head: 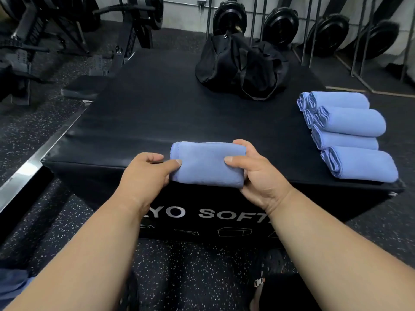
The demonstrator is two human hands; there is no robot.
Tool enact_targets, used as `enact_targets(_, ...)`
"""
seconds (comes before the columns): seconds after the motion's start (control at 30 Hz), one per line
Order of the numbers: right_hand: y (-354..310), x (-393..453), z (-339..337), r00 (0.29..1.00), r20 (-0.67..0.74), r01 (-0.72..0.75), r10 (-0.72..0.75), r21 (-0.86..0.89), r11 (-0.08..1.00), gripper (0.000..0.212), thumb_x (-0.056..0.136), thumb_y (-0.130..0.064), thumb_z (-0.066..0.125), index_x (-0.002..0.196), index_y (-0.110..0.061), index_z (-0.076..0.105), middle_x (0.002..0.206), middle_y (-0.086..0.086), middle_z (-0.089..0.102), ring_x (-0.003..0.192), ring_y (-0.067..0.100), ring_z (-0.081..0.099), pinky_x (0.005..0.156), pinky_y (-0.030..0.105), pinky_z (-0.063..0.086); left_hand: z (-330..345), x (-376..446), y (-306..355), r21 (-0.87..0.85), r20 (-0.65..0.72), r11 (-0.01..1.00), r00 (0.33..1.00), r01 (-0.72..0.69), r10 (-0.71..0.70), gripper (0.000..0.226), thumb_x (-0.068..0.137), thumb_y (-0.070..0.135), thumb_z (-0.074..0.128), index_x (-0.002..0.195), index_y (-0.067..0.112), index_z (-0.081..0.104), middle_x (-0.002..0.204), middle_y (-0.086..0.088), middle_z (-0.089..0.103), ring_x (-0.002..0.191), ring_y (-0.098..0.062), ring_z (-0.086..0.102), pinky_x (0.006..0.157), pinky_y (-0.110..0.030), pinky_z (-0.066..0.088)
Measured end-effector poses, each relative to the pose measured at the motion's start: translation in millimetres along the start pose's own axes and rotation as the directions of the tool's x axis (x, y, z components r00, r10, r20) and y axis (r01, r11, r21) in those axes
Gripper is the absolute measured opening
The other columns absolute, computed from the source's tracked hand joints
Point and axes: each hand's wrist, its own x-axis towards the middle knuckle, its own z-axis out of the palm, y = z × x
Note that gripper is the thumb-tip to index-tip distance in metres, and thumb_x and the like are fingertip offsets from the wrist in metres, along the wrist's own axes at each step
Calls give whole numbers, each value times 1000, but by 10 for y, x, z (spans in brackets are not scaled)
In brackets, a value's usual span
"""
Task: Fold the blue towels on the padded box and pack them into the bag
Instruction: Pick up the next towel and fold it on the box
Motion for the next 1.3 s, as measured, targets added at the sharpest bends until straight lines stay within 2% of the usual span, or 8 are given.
enact_targets(0.3,-549,-589,-541,990,60,127,-128,27,992,55,77,-2,67,128,-22,60,106,4,69,92,18,68,81,30,57,605,-580,273,-342,503,922,864,181,17,62,96,68,51,140,27,68,136,1,72,121,-21,70,107,-50,49)
enact_targets(0.47,-455,-717,-943,986,-90,136,-140,-44,990,47,92,9,62,129,-20,62,107,5,69,89,16,69,77,27,57,1047,-698,295,-358,427,907,903,220,-50,52,101,51,60,131,11,73,125,-5,73,107,-25,68,85,-39,61)
enact_targets(0.57,-445,-750,-1147,979,-152,127,-134,-55,990,45,94,9,61,129,-19,63,107,4,69,88,14,69,74,26,57,1240,-705,268,-401,399,877,912,264,-93,62,94,44,67,134,-3,63,121,-5,45,105,-30,41,85,-41,48)
enact_targets(0.67,-515,-778,-1315,968,-200,130,-152,-123,984,45,94,5,66,131,-19,63,97,-4,75,88,12,70,78,26,57,1465,-783,273,-326,411,920,909,216,-68,49,100,51,61,120,9,76,107,-6,68,92,-24,64,88,-39,51)
enact_targets(0.8,-643,-800,-1515,934,-273,175,-230,-211,962,42,94,-1,71,130,-21,64,87,-12,78,87,9,71,79,22,57,1777,-896,353,-152,379,988,924,10,49,19,100,22,68,117,16,74,114,-5,80,99,-19,77,88,-36,59)
enact_targets(1.07,-982,-830,-1895,751,-447,346,-485,-360,867,34,91,-25,76,122,-35,64,116,0,76,105,11,73,98,37,59,2456,-807,773,-129,322,989,941,-68,107,16,100,14,67,114,15,76,105,-5,81,82,-14,77,58,-23,56)
enact_targets(1.2,-1237,-935,-2103,633,-494,484,-596,-349,802,39,99,-15,68,135,-26,61,121,-12,67,104,-12,65,87,12,53,2898,-701,969,-167,386,982,912,-83,142,22,101,13,65,121,17,74,112,-3,80,90,-14,76,65,-25,57)
enact_targets(1.3,-1283,-963,-2318,591,-504,500,-630,-383,777,42,96,-18,64,135,-33,61,127,-6,70,118,0,66,106,33,53,3225,-587,1099,-186,399,978,903,-92,161,19,102,15,65,119,17,74,111,-1,80,89,-14,75,71,-28,59)
